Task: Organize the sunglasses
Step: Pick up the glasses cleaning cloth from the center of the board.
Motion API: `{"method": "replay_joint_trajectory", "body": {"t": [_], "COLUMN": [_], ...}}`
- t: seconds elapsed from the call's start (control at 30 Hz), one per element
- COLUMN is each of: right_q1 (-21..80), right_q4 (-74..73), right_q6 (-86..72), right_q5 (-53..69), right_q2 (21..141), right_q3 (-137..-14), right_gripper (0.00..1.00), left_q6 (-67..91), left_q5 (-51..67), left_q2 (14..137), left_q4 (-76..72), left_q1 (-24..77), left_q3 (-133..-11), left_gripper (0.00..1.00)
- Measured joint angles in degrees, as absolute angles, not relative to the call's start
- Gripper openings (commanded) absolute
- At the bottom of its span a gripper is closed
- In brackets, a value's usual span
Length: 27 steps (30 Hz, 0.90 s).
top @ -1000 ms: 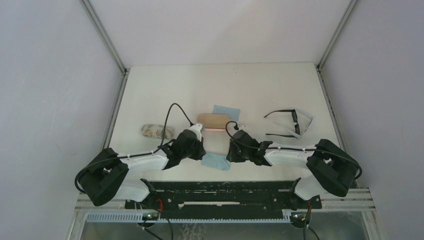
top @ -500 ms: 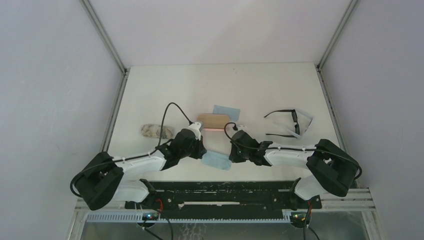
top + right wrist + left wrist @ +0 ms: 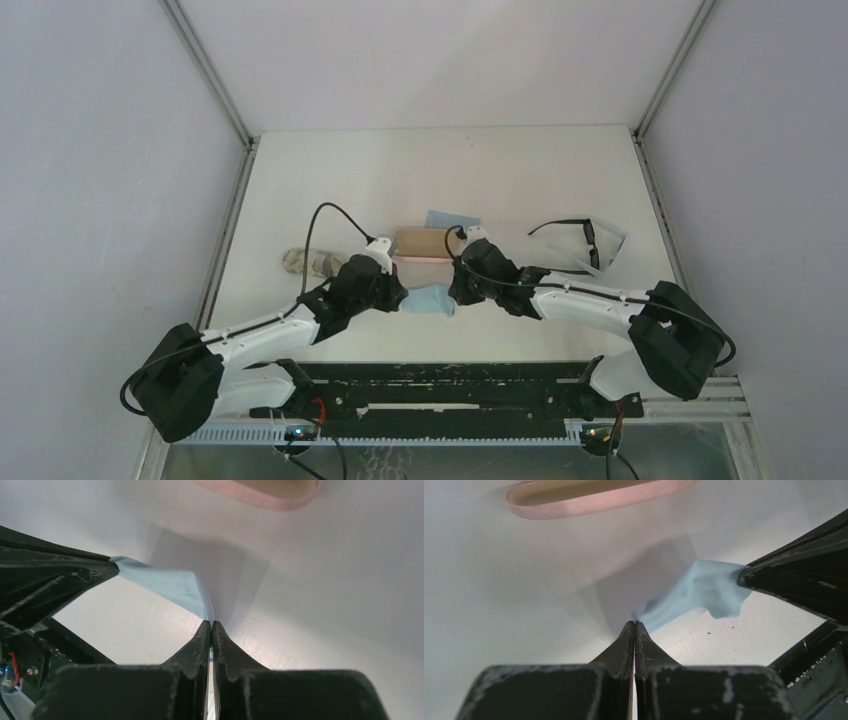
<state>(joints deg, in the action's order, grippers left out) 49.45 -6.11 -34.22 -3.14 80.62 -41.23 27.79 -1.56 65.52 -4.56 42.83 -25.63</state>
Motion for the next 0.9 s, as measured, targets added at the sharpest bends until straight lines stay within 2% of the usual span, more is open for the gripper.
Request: {"method": "replay_joint_trajectory", "body": {"t": [0.53, 0.9], "right_q1": [44.75, 39.88], "right_q4": [-9.04, -9.65], "right_q6": [-28.14, -24.84], "right_q5": [0.25, 4.54], "right_q2": [85.65, 89.93], "right_q3": [-51.29, -56.77], "right_gripper": [0.0, 0.0], "left_q6": [27.59, 27.0], "left_q5": [-6.04, -6.83], "left_q2": [65.65, 71.35], "left_q4": [-1.48, -1.19], "left_q1": [39.94, 37.01], "left_q3": [-32.86, -38.28], "left_gripper": [0.0, 0.0]}}
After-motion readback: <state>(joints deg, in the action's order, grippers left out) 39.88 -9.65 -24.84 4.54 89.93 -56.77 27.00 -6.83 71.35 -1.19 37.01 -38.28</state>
